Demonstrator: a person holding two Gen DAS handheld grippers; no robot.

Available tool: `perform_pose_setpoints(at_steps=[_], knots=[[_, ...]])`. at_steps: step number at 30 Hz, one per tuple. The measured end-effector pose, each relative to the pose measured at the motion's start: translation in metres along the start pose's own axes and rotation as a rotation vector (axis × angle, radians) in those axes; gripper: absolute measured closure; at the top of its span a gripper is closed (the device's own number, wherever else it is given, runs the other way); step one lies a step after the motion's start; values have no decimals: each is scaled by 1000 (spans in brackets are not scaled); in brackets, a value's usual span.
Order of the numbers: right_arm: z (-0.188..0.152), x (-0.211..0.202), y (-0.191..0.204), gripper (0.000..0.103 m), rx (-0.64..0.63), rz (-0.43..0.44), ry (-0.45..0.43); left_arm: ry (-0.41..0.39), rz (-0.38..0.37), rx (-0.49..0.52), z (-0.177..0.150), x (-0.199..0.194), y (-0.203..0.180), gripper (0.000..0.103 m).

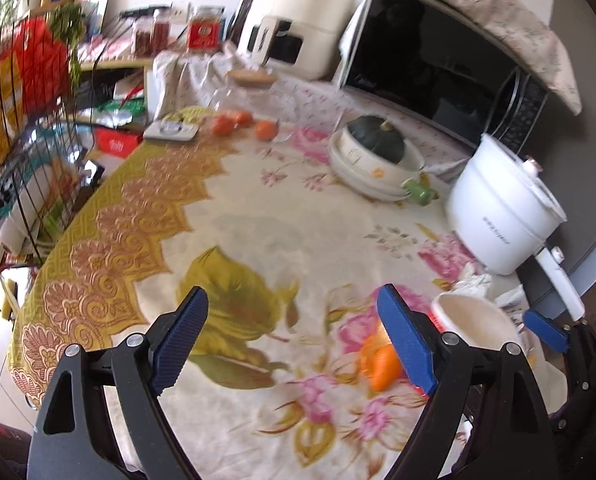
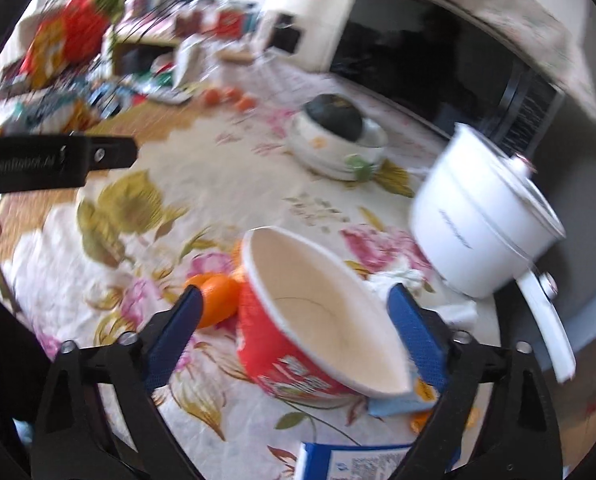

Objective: Collect trash
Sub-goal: 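Grasp the red-and-white paper cup rim with the right tool while the left tool grasps the orange peel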

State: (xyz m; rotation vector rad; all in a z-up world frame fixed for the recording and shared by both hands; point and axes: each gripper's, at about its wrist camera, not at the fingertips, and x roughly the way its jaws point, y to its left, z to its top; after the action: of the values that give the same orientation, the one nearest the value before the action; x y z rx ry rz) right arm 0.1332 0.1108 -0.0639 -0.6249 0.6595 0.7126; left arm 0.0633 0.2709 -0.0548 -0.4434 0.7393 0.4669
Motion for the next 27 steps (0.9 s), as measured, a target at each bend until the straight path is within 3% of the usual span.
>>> perform_pose_setpoints(at_steps=[2, 4, 5, 6, 10, 14, 21, 25, 27], knots=[[0, 12, 6, 37, -23, 20, 43, 33, -4, -12, -2, 8, 7, 19], [-1, 22, 6, 72, -22, 42, 92, 74, -8, -17, -5, 16, 11, 19], [-2, 25, 5, 81, -14, 57, 103, 87, -10, -17, -6, 19, 11, 19], [-3, 27, 2, 98, 5, 71, 105, 105, -13, -16, -7, 23, 12, 19], [0, 19, -12, 99, 81, 96, 53, 159, -16, -4, -13, 38, 10, 19], [5, 1, -33, 99, 162, 58, -30, 216, -54, 42, -20, 53, -3, 19], [3, -17, -75, 99, 306, -6, -113, 225, -110, 274, -38, 67, -66, 19], [-3, -15, -85, 99, 351, -23, -107, 245, -66, 381, -51, 87, -94, 19], [-6, -14, -88, 99, 367, -24, -101, 257, -54, 370, -54, 96, -94, 19]])
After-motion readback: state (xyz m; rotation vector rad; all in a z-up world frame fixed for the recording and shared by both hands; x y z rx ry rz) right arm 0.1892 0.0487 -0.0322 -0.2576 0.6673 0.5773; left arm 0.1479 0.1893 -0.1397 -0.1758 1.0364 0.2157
